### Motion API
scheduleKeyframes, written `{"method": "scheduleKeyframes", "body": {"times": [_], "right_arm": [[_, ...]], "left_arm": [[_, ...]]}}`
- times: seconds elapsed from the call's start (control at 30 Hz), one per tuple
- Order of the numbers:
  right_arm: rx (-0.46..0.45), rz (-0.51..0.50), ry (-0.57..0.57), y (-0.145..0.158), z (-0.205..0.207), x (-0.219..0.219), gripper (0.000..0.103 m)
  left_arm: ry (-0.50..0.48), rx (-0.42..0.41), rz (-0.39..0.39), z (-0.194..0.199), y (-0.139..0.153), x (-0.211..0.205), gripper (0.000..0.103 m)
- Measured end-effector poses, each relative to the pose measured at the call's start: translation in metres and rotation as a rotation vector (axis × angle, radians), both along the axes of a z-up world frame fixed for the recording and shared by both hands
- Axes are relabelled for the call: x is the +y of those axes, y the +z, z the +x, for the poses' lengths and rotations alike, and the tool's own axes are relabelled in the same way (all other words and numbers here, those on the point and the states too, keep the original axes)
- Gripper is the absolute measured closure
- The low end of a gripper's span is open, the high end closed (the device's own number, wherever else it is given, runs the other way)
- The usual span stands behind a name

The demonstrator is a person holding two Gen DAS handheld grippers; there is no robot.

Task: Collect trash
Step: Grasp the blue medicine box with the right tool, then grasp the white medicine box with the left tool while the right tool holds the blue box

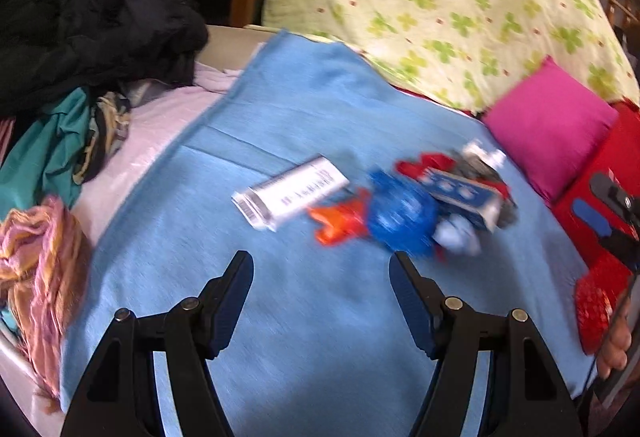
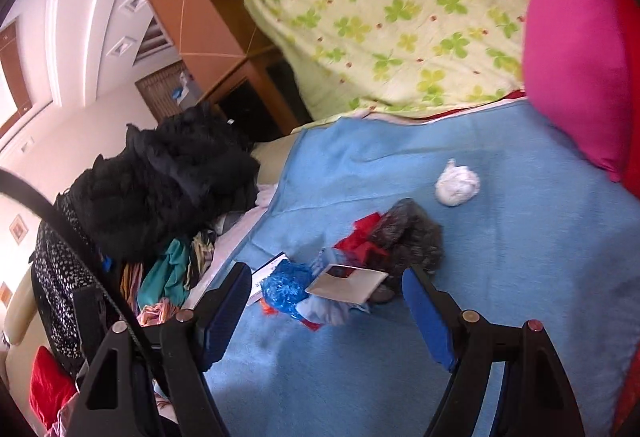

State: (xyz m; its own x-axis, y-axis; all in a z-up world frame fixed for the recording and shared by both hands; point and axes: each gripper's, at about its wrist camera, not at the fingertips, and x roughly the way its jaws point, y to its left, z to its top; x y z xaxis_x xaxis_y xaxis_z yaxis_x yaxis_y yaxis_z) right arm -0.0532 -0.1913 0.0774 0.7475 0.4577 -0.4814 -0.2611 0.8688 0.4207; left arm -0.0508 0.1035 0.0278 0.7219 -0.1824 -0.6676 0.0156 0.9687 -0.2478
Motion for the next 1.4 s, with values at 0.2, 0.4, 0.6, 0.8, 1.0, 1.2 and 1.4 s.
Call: {"method": "scheduleKeyframes", "body": {"times": [0.2, 0.4, 0.6, 0.8, 1.0, 1.2, 1.4], "right_arm": [[0.041, -0.022, 0.059, -0.017, 0.042, 0.03, 0.028], [0.08, -0.013, 0.123, -0.025, 0.076, 0.05, 0.038], [0.179, -0.048, 0.105, -0.05, 0.11, 0.06, 0.038], [0.338, -0.086, 0.074, -0.08, 0.124, 0.055, 0.038], [0.405, -0.066, 0.122, -0.081, 0.113, 0.056, 0.03], [0.436, -0.074, 0.146, -0.085, 0.099, 0.062, 0.029], [0.441, -0.074, 0.155, -0.09, 0.091, 0.061, 0.031]], "left_arm": [[0.067, -0.005, 0.053, 0.033, -0.009, 0.009, 0.032], [0.096, -0.019, 0.071, 0.063, -0.011, 0.017, 0.032], [0.049, 0.048, 0.074, 0.099, -0.032, 0.012, 0.032], [-0.026, 0.122, 0.104, 0.112, -0.051, -0.001, 0.032], [-0.079, 0.136, 0.083, 0.111, -0.053, -0.007, 0.032], [-0.079, 0.138, 0.067, 0.111, -0.053, -0.006, 0.032], [-0.064, 0.132, 0.074, 0.113, -0.052, -0.005, 0.032]]}}
